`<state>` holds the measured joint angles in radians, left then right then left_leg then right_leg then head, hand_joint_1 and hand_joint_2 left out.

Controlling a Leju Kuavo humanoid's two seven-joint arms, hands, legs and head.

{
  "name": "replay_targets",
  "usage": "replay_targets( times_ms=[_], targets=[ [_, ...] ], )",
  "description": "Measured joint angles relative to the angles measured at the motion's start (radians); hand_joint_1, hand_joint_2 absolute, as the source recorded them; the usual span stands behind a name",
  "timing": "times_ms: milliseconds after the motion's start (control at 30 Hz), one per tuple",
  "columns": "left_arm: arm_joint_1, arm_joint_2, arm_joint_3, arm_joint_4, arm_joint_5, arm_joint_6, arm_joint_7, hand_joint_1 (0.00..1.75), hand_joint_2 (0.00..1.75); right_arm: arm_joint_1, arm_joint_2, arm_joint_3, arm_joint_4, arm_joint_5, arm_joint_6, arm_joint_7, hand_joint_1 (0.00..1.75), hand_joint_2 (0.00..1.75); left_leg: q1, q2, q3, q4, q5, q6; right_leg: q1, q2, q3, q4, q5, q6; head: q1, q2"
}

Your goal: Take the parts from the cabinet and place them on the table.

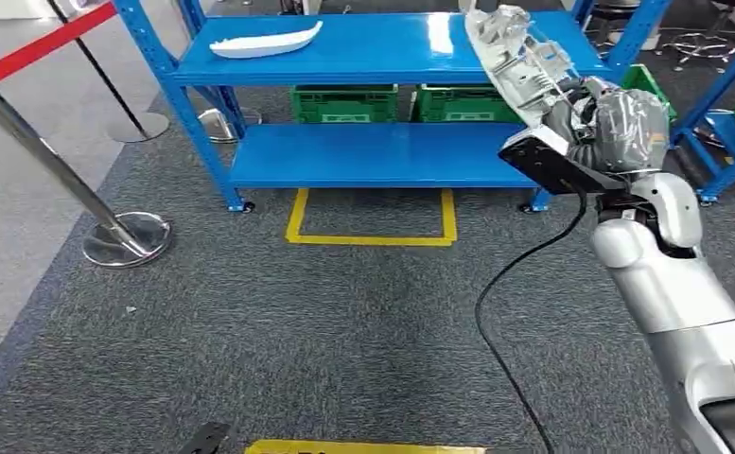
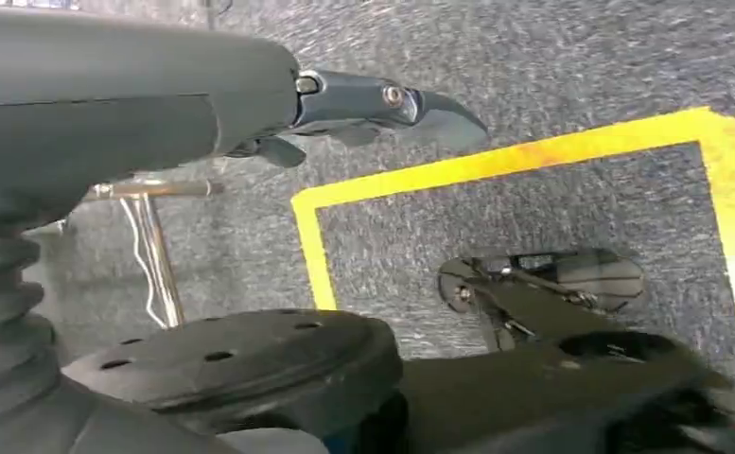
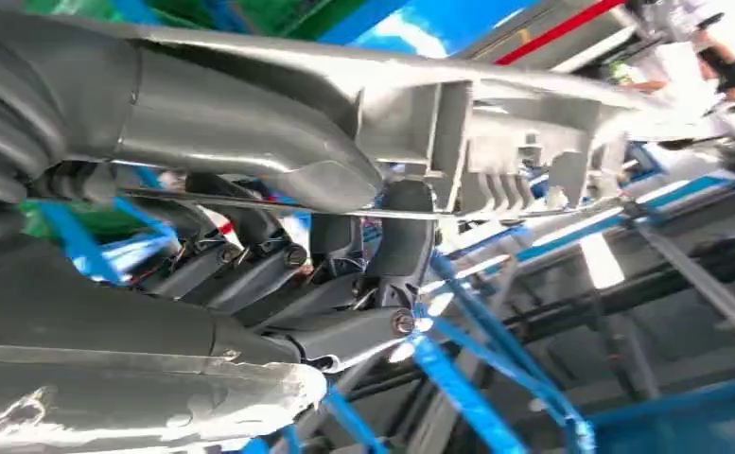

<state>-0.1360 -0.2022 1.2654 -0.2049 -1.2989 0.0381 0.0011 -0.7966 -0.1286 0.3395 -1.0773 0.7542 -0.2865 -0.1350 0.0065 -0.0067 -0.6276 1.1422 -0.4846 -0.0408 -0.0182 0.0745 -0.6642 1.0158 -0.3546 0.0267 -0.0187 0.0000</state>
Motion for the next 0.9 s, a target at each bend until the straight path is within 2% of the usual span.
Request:
replay_targets(
  times_ms=[33,67,100,167,200,233,267,300,333,367,400,433,467,500,533,567,600,700,733,767,800,833,867,900],
  targets=[
    [0.000,0.000,0.000,0.000,0.000,0.000,0.000,0.00,1.75,-0.002,0.000,-0.001,0.000,0.000,0.000,0.000,1.75,1.75,0.006,-0.030,0.047,-0.085,0.033,-0.001,-0.002,0.013,-0.004,0.000,0.005,0.006,0.000,0.000],
    [0.000,-0.002,0.000,0.000,0.000,0.000,0.000,0.00,1.75,-0.007,0.000,-0.001,0.000,0.000,0.000,0.000,1.75,1.75,0.011,-0.072,0.067,-0.130,0.027,0.000,0.003,0.025,-0.015,0.007,0.010,0.015,0.000,0.000],
    [-0.001,-0.001,0.000,0.000,0.000,0.000,0.000,0.00,1.75,-0.010,0.000,-0.001,0.000,0.000,-0.001,0.000,1.75,1.75,0.012,-0.066,0.065,-0.135,0.023,0.006,0.000,0.037,-0.025,0.007,0.018,0.020,0.003,0.000],
    [-0.002,-0.001,0.000,0.000,0.000,0.000,0.000,0.00,1.75,-0.006,0.000,-0.004,0.000,0.000,-0.002,-0.001,1.75,1.75,0.004,-0.048,0.059,-0.129,0.029,0.018,-0.007,0.056,-0.029,-0.008,0.034,0.037,-0.002,0.000],
    [-0.001,-0.002,-0.001,0.000,0.000,0.000,0.000,0.00,1.75,-0.004,-0.003,-0.007,0.000,0.000,-0.002,0.000,1.75,1.75,0.007,-0.038,0.058,-0.133,0.036,0.027,-0.007,0.067,-0.032,-0.013,0.041,0.046,0.001,0.000],
    [-0.003,-0.002,-0.001,0.000,0.000,0.000,0.000,0.00,1.75,-0.001,-0.007,-0.009,0.002,0.000,-0.002,0.000,1.75,1.75,0.011,-0.022,0.056,-0.137,0.042,0.037,-0.006,0.048,-0.044,-0.005,0.033,0.046,-0.002,0.000],
    [-0.003,-0.003,-0.002,0.000,0.000,0.000,0.000,0.00,1.75,-0.004,-0.007,-0.009,0.002,0.000,-0.002,0.001,1.75,1.75,0.010,-0.012,0.053,-0.137,0.046,0.045,0.002,-0.010,-0.060,0.038,-0.006,0.048,0.015,0.000],
    [-0.003,-0.003,-0.002,0.000,0.000,0.000,0.000,0.00,1.75,-0.005,-0.006,-0.009,0.002,0.000,-0.002,0.000,1.75,1.75,0.007,-0.002,0.050,-0.137,0.047,0.048,0.002,-0.041,-0.087,0.111,-0.050,0.050,0.020,0.000],
    [-0.001,-0.003,-0.002,0.000,0.000,-0.001,0.000,0.00,1.75,-0.005,-0.006,-0.009,0.002,0.000,-0.002,-0.001,1.75,1.75,0.004,0.010,0.047,-0.137,0.049,0.051,0.001,-0.058,-0.122,0.205,-0.095,0.052,0.018,0.000],
    [0.001,-0.003,-0.002,0.000,0.000,-0.001,0.000,0.00,1.75,-0.002,-0.006,-0.009,0.002,0.000,-0.002,-0.001,1.75,1.75,0.003,0.022,0.044,-0.137,0.051,0.053,0.001,-0.066,-0.150,0.282,-0.127,0.054,0.020,0.000],
    [0.002,-0.002,-0.002,0.000,0.000,-0.001,0.000,0.00,1.75,0.000,-0.006,-0.009,0.002,0.001,-0.002,-0.001,1.75,1.75,0.002,0.034,0.042,-0.137,0.052,0.053,0.001,-0.068,-0.160,0.321,-0.139,0.054,0.019,0.000],
    [0.002,-0.002,-0.003,0.000,0.000,-0.001,0.000,0.00,1.75,0.003,-0.006,-0.009,0.002,0.001,-0.002,0.000,1.75,1.75,0.002,0.047,0.041,-0.137,0.053,0.053,0.001,-0.069,-0.141,0.308,-0.130,0.054,0.019,0.000],
    [0.002,-0.002,-0.003,0.000,0.000,-0.001,0.000,0.00,1.75,0.004,-0.006,-0.009,0.002,0.003,-0.003,0.000,1.75,1.75,0.002,0.059,0.042,-0.136,0.053,0.052,0.001,-0.073,-0.098,0.249,-0.105,0.053,0.019,0.000],
    [0.001,-0.003,-0.003,0.000,0.000,-0.001,-0.001,0.00,1.75,0.003,-0.006,-0.009,0.002,0.005,-0.003,0.000,1.75,1.75,0.002,0.069,0.043,-0.136,0.053,0.051,0.003,-0.085,-0.042,0.163,-0.074,0.050,0.019,0.000],
    [0.001,-0.004,-0.003,0.000,0.000,-0.002,-0.001,0.00,1.75,0.001,-0.006,-0.009,0.001,0.008,-0.004,0.000,1.75,1.75,0.000,0.078,0.044,-0.135,0.052,0.048,0.007,-0.122,0.018,0.070,-0.046,0.045,0.019,0.000],
    [0.002,-0.003,-0.003,0.000,0.000,-0.002,-0.001,0.00,1.75,-0.003,-0.006,-0.009,0.000,0.010,-0.004,0.001,1.75,1.75,-0.005,0.084,0.044,-0.135,0.051,0.042,0.021,-0.182,0.043,0.021,-0.063,0.042,0.020,0.000],
    [0.001,-0.004,-0.003,0.000,0.000,-0.002,-0.001,0.00,1.75,-0.005,-0.006,-0.009,-0.002,0.010,-0.005,0.001,1.75,1.75,-0.011,0.093,0.042,-0.131,0.051,0.035,0.020,-0.166,0.045,0.017,-0.055,0.024,0.017,0.000],
    [0.002,-0.004,-0.003,0.000,0.000,-0.003,-0.001,0.00,1.75,-0.004,-0.008,-0.014,-0.004,0.012,-0.005,0.006,1.75,1.75,-0.011,0.130,0.045,-0.136,0.053,0.020,0.024,-0.124,0.030,0.017,-0.048,0.007,0.019,0.000],
    [0.000,-0.003,-0.003,0.000,0.000,-0.003,-0.001,0.00,1.75,-0.003,-0.008,-0.014,-0.004,0.013,-0.005,0.008,1.75,1.75,-0.007,0.113,0.042,-0.133,0.043,0.011,0.014,-0.111,0.032,0.009,-0.040,-0.002,0.018,0.000],
    [-0.001,-0.003,-0.003,0.000,0.000,-0.003,-0.002,0.00,1.75,-0.005,-0.008,-0.014,-0.004,0.015,-0.004,0.009,1.75,1.75,-0.005,0.065,0.034,-0.107,0.016,0.007,0.012,-0.100,0.030,0.008,-0.036,-0.008,0.017,0.000],
    [0.000,-0.004,-0.003,0.000,0.000,-0.003,-0.002,0.00,1.75,-0.005,-0.008,-0.015,-0.004,0.016,-0.004,0.010,1.75,1.75,-0.005,0.034,0.009,-0.048,-0.022,0.005,0.009,-0.091,0.027,0.008,-0.033,-0.013,0.014,0.000],
    [0.001,-0.004,-0.003,0.000,0.000,-0.004,-0.002,0.00,1.75,-0.004,-0.006,-0.015,-0.004,0.018,-0.004,0.010,1.75,1.75,-0.005,0.019,-0.027,0.032,-0.064,0.003,0.009,-0.078,0.023,0.008,-0.032,-0.015,0.011,0.000],
    [0.003,-0.004,-0.003,0.000,0.000,-0.004,-0.002,0.00,1.75,-0.002,-0.006,-0.014,-0.004,0.019,-0.004,0.010,1.75,1.75,-0.005,0.014,-0.068,0.121,-0.099,0.002,0.009,-0.061,0.019,0.008,-0.029,-0.016,0.010,0.000],
    [0.004,-0.004,-0.003,0.000,0.000,-0.004,-0.002,0.00,1.75,0.000,-0.006,-0.015,-0.004,0.021,-0.004,0.011,1.75,1.75,-0.005,0.013,-0.092,0.168,-0.108,0.002,0.009,-0.045,0.017,0.008,-0.027,-0.014,0.010,0.000]
  ],
)
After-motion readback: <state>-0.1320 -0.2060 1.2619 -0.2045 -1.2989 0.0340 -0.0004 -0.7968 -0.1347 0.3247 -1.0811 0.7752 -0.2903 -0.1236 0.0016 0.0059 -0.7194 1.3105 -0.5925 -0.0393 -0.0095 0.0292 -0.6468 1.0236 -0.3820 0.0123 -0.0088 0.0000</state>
